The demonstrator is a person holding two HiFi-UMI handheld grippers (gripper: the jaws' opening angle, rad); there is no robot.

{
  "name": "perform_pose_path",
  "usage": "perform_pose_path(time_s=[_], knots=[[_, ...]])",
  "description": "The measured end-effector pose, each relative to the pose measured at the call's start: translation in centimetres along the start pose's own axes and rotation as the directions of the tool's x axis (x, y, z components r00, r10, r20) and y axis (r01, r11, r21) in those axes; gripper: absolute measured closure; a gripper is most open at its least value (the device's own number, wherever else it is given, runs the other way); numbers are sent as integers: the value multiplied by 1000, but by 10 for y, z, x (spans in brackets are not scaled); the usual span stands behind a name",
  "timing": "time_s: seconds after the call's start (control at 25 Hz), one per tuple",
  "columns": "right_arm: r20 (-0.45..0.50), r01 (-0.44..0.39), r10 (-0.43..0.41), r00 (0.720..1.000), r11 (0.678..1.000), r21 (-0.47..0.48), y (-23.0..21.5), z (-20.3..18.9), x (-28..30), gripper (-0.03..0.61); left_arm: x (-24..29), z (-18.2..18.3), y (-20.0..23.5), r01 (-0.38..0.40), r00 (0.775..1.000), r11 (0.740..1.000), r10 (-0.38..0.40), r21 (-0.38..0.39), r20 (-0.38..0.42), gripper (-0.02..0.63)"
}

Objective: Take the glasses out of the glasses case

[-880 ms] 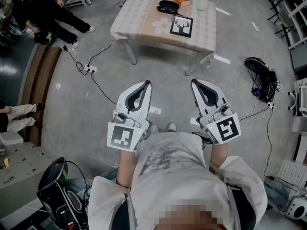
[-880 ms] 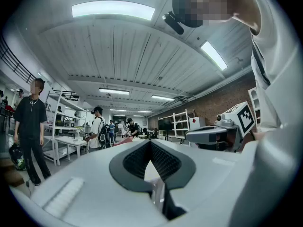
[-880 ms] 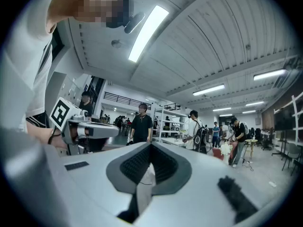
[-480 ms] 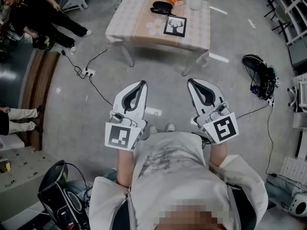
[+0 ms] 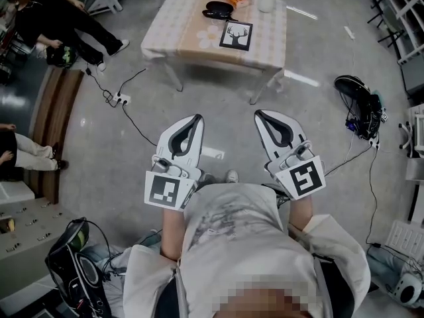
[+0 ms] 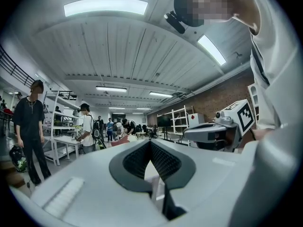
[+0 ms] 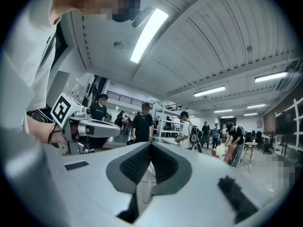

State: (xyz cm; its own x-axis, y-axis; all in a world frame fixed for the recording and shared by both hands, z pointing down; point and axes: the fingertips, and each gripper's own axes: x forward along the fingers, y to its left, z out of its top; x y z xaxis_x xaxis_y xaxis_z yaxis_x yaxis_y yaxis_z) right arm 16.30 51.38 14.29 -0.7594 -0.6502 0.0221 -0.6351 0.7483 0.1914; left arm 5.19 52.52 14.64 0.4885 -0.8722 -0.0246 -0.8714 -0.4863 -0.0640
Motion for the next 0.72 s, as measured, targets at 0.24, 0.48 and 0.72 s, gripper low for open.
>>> perform_pose_path(time_s=[0.24,0.48,0.72], knots=[[-6,-11,11,1000,1000,7,-10,-4,0,561,13,-1,-11,16,1000,1000,-16,4,-7,606],[-21,-17,17,1000,1000,6,-19,-13,16,561,25,-12,1,12,999,1000,-12,-13,-30,606],[-40,-5,6,999,1000,4,-32,-17,45,561,48,-16,30,18,1000,1000,-18,-1,-19,606]])
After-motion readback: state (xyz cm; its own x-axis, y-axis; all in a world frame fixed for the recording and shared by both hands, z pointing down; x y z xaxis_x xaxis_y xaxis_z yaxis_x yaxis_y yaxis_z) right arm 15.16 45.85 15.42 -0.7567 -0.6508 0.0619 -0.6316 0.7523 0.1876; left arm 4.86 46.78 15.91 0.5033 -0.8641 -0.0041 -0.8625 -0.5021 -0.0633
